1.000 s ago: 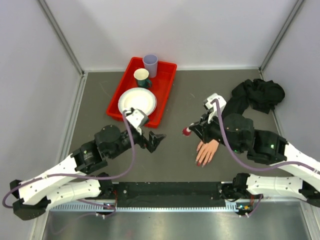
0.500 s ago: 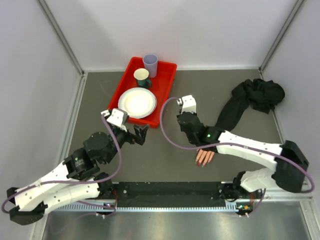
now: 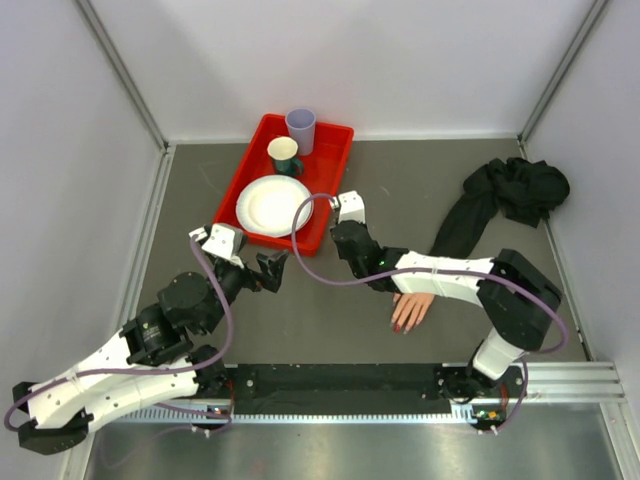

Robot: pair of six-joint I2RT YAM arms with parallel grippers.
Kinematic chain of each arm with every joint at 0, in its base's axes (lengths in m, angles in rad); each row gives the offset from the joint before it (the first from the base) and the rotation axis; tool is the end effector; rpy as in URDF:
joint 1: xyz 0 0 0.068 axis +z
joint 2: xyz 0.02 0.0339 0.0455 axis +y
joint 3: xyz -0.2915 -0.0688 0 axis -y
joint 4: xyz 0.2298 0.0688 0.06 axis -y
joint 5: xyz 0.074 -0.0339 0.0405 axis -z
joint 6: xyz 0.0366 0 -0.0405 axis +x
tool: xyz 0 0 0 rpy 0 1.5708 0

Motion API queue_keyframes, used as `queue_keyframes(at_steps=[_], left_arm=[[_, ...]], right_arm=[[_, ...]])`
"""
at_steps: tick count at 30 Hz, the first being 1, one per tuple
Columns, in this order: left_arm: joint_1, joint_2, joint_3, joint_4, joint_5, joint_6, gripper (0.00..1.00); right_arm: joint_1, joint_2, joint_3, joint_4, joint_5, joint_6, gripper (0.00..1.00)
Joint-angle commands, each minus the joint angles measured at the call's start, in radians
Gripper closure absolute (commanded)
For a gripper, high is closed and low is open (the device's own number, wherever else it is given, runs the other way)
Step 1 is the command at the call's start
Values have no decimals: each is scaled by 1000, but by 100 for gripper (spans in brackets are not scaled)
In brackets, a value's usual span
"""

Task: Paint the nails

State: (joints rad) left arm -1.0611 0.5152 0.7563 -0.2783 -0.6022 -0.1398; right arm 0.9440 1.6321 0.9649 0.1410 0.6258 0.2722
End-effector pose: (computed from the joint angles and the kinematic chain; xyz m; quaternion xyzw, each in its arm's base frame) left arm 0.0568 -0.0591 0.3664 0.1214 0.7075 -0.1982 0.6674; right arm 0.2198 0.2670 0.2573 -0.1268 0.8291 0.0522 0.5420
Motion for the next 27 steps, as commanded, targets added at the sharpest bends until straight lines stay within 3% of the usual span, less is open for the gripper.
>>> queue_keyframes(at_steps=[1, 4, 16, 27], left_arm=[[0, -10, -6, 11, -24, 8, 2], [0, -9, -9, 13, -21, 9, 1], [0, -3, -11, 16, -7, 14, 2], [1, 2, -8, 13, -1, 14, 1]], right_arm=[[-8, 28, 46, 91, -8, 16, 100], [-8, 44, 49, 85, -11, 19, 94], [-8, 78, 37, 86, -12, 35, 90], [-8, 94, 38, 75, -21, 42, 76]])
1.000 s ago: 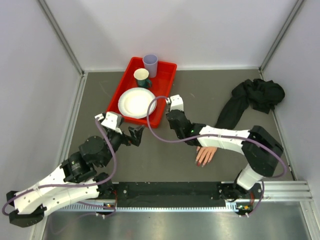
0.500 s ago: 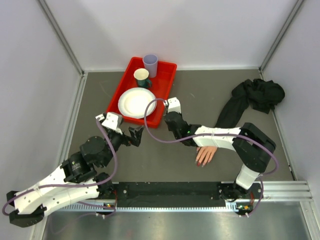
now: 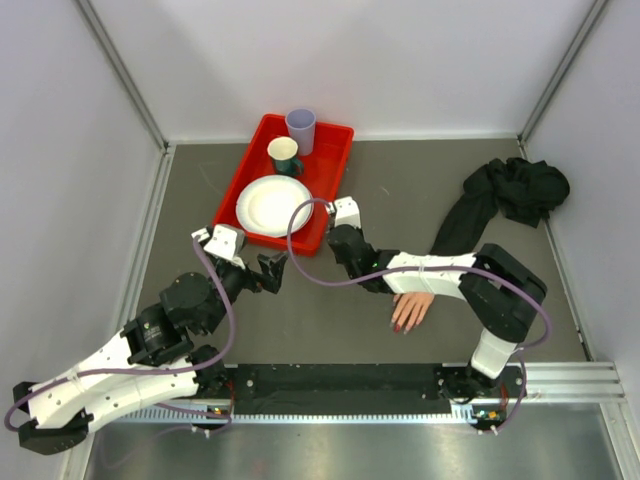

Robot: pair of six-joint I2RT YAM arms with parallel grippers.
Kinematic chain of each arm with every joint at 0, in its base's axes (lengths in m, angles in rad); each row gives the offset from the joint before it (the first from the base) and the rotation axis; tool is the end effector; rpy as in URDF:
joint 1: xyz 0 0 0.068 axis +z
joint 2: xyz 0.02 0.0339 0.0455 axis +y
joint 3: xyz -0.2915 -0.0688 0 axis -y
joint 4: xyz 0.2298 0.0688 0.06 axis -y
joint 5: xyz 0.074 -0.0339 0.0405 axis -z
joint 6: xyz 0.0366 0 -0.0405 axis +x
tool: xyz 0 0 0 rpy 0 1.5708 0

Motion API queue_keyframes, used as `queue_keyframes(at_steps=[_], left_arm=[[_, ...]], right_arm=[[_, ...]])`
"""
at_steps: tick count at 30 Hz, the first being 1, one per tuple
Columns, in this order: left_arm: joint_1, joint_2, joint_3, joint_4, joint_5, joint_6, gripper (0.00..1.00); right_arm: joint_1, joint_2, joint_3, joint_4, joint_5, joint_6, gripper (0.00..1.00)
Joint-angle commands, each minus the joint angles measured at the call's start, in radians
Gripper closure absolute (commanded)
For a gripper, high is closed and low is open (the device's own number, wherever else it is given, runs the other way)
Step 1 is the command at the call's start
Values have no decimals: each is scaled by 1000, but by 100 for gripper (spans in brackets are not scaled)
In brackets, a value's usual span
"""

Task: Paint the nails

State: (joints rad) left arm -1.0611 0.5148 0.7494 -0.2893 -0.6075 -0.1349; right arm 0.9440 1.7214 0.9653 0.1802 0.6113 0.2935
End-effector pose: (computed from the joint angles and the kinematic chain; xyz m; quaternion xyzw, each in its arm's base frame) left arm 0.0571 -0.0594 0.3631 0.1256 0.7118 -0.1898 0.6645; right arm 0.2278 0.2787 0.2311 -0.1317 0.8400 0.0485 0.5241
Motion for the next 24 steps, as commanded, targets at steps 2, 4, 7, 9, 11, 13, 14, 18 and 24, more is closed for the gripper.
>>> queue_keyframes(at_steps=[2, 4, 7, 9, 11, 13, 14, 18, 24], left_arm=[[1, -1, 1, 21, 6, 8, 1], [1, 1, 4, 19, 12, 4, 1], [1, -1, 14, 15, 20, 0, 1], [1, 1, 31, 10, 25, -5, 1], [1, -1, 57, 9, 35, -12, 1], [1, 1, 91, -4, 38, -17, 1], [1, 1, 106, -8, 46, -19, 1], [0, 10, 182, -10, 49, -23, 1], [1, 33, 280, 45, 80, -2, 1]], right_arm=[[-7, -3, 42, 25, -7, 22, 70], [-7, -9, 55, 9, -12, 22, 66], [-5, -51, 67, -39, -22, 29, 55], [-4, -109, 72, -88, -36, 32, 46], [-4, -161, 107, -157, -38, 41, 35], [-1, -248, 160, -304, -44, 56, 29], [2, -279, 177, -361, -47, 62, 24], [3, -486, 234, -570, -62, 75, 9], [1, -738, 387, -927, 22, 36, 1]])
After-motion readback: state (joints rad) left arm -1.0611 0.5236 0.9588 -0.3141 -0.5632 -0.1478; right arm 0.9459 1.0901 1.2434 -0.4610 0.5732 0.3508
